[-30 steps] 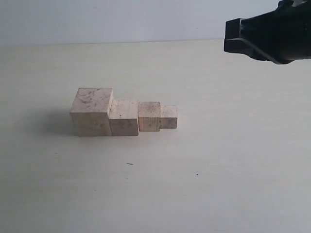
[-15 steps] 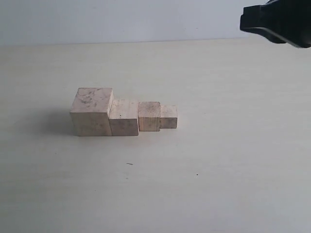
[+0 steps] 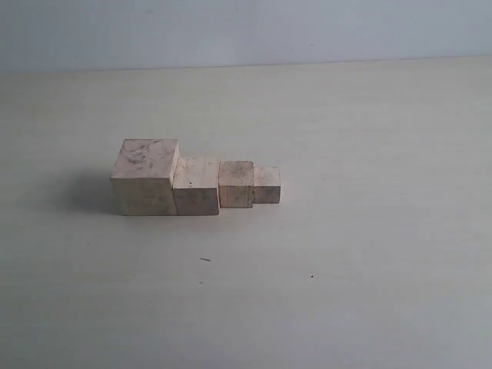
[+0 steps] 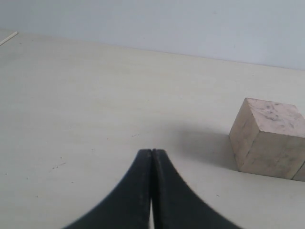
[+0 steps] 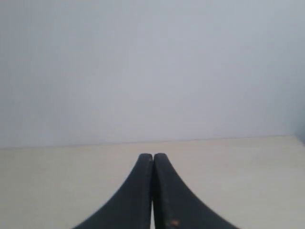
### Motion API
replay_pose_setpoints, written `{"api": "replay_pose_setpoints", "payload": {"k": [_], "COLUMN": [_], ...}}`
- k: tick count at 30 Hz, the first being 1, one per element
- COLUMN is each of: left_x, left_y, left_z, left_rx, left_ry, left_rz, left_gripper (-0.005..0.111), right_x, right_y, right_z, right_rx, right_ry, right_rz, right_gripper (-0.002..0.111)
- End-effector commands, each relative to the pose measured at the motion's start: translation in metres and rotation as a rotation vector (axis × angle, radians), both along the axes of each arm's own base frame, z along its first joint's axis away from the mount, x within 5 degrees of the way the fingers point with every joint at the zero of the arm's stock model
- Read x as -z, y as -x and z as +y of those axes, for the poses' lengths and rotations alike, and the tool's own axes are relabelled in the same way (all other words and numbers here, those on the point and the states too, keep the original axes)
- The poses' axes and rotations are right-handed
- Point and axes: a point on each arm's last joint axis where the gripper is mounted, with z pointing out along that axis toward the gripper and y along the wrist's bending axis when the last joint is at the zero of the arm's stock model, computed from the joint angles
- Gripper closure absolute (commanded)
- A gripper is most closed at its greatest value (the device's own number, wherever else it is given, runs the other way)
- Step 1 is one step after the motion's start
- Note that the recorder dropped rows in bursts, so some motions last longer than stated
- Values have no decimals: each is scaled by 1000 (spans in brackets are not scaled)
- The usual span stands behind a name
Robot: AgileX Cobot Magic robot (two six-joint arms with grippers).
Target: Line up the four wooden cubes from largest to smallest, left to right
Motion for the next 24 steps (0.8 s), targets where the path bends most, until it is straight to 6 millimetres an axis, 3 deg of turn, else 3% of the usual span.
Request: {"api": "replay_pose_setpoints", "payload": {"k": [1,6,15,24], "left_x": [0,0,0,0], "left_y": [0,0,0,0], "left_z": [0,0,0,0], "left_rx": [5,5,5,5], "left_ry": [-1,-1,-1,-1], "left_rz": [-10,-10,-10,-10], "left_gripper": [107,107,107,107], "right_x": [27,55,101,114], "right_y": [31,47,46,51], "right_z": [-14,-15,-17,-18], "right_rx": [138,157,180,195], "right_ry": [3,26,-36,-7], "right_rz": [-123,-161,-32,-19], "right_gripper": [108,108,108,108]}}
